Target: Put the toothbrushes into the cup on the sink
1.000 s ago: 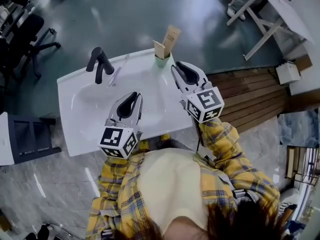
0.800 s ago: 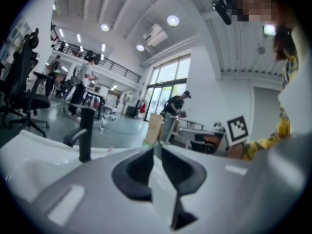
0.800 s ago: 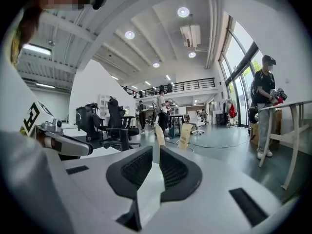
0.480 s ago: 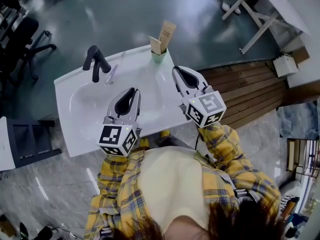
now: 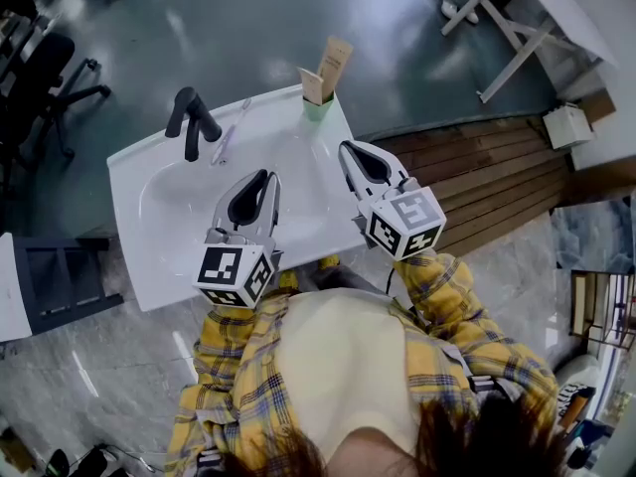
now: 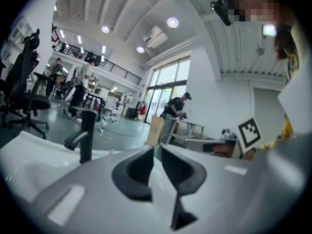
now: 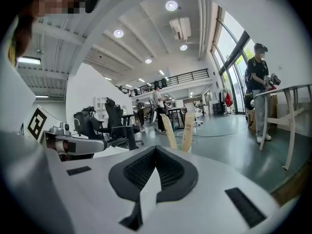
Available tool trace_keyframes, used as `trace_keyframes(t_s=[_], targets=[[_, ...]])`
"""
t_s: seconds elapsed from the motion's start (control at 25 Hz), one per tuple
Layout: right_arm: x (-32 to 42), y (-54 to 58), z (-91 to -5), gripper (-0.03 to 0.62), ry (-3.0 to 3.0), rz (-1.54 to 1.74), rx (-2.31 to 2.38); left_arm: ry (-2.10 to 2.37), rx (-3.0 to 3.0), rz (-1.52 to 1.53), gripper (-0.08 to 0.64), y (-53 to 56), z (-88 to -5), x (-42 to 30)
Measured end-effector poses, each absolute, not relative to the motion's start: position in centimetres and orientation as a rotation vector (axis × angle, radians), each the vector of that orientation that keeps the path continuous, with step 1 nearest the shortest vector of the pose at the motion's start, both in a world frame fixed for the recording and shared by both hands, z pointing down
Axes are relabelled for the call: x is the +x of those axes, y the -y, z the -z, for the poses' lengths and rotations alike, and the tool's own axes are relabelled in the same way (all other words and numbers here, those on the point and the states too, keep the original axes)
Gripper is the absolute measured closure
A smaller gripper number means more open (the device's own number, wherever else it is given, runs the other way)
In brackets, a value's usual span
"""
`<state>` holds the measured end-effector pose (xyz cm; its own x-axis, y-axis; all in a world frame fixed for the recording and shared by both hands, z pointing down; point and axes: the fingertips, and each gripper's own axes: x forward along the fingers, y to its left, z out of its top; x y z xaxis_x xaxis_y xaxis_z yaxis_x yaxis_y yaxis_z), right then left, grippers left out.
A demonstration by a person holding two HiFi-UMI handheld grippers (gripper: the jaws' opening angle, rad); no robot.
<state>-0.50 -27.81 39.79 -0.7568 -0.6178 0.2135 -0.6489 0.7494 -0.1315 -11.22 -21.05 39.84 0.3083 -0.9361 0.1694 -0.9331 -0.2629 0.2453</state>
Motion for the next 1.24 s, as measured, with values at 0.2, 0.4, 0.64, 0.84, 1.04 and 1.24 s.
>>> trace_keyframes(t_s=[0.2,0.4,0.64,0.84,1.04,1.24], targets=[[-0.8,27.4,-40.2,0.578,2.783,-0.330,1.010,1.695,2.274,0.026,0.508,21.0,-40.0,-11.5],[-0.9,27.0,-40.3,0.578,2.781,-0.347,1.003,1.711,2.268,0.032,0.508,21.0,-39.8,-11.7],[-1.1,26.7,-40.4,0.578,2.786,-0.353,0.983,1.721,2.262,0.034,0.508,21.0,-39.8,-11.8],[-0.9,26.6,-40.4,0.578,2.790,-0.348,0.981,1.730,2.260,0.041,0.508,20.9,-39.7,-11.8],[-0.7,26.6,-40.1,0.578,2.794,-0.336,0.985,1.730,2.260,0.043,0.508,20.9,-39.7,-11.7],[-0.7,26.6,-40.0,0.578,2.793,-0.337,0.980,1.731,2.261,0.044,0.508,20.9,-39.5,-11.6]])
